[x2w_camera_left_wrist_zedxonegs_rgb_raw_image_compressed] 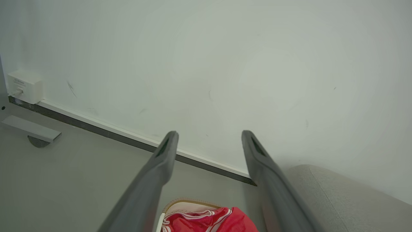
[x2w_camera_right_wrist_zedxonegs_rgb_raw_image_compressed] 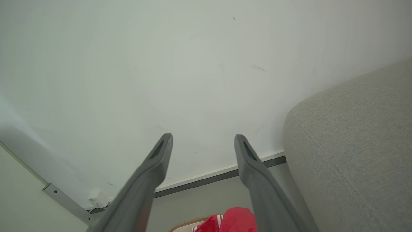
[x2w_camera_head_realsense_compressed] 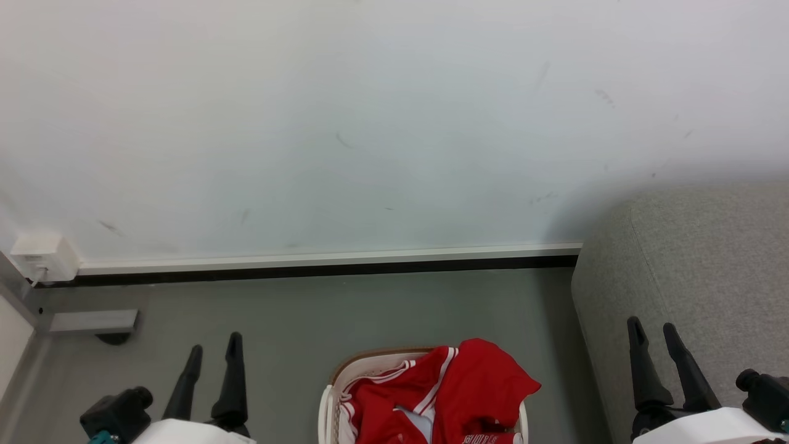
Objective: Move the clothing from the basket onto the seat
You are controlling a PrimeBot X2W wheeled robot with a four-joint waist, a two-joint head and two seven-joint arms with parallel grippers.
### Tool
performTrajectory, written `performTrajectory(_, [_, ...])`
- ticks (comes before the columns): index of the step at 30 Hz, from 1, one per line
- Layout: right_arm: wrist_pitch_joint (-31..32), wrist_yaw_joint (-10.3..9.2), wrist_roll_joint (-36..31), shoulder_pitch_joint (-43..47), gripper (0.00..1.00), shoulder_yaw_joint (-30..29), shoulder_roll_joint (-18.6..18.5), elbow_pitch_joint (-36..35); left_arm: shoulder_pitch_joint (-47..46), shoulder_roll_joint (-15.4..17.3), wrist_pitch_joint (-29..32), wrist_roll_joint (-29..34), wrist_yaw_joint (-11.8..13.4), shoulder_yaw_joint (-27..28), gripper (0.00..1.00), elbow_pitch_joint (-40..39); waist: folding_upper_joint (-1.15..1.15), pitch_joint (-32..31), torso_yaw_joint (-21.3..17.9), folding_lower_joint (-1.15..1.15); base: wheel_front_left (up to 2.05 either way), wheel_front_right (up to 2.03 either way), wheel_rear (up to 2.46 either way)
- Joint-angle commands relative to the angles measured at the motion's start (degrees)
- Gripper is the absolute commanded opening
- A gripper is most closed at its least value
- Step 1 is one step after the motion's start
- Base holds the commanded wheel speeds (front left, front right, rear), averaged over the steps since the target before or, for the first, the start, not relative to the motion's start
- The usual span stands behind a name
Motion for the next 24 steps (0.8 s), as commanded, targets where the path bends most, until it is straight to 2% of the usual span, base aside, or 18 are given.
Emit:
performTrajectory(1, [-0.7, -0.06, -1.9, -0.1, 1.0, 0.2, -0.2, -0.3, 0.1, 0.8, -0.6, 1.7, 0.4, -0.3, 1.0, -0.7, 0.0, -0.1, -0.1, 0.0, 0.0, 0.0, 0.0])
performTrajectory(24, [-3.8, -0.09, -15.0, 0.5, 1.0, 0.0, 0.8, 3.2, 1.9, 2.0, -3.7, 13.4, 2.7, -2.5, 1.0, -0.2, 0.0, -1.2, -0.9, 0.0, 0.0, 0.0, 0.0])
